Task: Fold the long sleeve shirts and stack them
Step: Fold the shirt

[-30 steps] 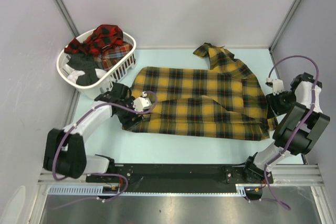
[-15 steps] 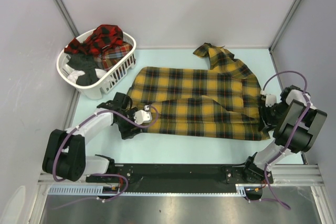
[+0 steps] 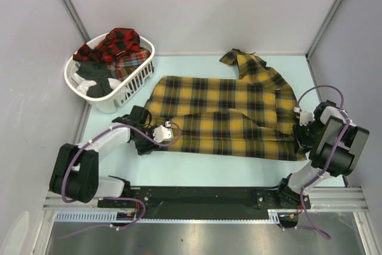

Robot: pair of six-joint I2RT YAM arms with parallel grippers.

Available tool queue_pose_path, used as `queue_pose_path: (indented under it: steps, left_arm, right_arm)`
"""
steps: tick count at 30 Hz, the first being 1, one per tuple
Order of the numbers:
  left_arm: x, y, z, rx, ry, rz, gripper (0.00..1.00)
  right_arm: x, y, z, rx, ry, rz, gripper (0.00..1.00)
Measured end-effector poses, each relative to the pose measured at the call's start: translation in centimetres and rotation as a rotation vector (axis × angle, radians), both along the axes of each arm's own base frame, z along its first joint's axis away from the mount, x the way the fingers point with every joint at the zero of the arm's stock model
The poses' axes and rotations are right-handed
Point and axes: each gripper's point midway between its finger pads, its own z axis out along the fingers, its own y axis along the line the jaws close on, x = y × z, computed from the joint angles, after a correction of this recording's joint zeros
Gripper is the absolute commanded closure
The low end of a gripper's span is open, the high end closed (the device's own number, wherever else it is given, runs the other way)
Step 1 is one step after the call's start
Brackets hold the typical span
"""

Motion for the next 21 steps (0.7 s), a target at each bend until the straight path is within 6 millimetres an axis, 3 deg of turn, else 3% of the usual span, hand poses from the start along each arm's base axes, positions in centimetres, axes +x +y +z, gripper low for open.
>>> queue_pose_path:
  steps: [1,2,3,11,18,21]
  left_arm:
    - [0.0,0.0,0.0,0.000,-0.002,-0.004,0.53]
    - [0.0,0.0,0.0,0.001,-0.004,-0.006,0.58]
    - [0.0,0.0,0.0,0.001,-0.006,-0.006,0.61]
    - [-1.3,-0.1,0.0,0.012,-0.008,-0.041,0.91]
    - [-4.0,0.3,0.3,0.019,0.017,-0.075,0.94]
    - [-5.3,0.2,0.5,0.016,0.052,-0.092,0.89]
  right_arm:
    - [-0.2,-0.3,0.0,-0.004,0.003,-0.001,0.81]
    - [-0.4,-0.5,0.1,-0.007,0.004,0.001,0.98]
    - [-0.6,-0.6,0.2,-0.011,0.006,-0.001,1.00]
    - [-1.3,-1.0,-0.3,-0.051,0.033,0.056,1.00]
    - [-2.4,-1.8,-0.2,-0.106,0.046,0.146,1.00]
    - [-3.5,-2.1,-0.2,-0.127,0.074,0.187,0.97]
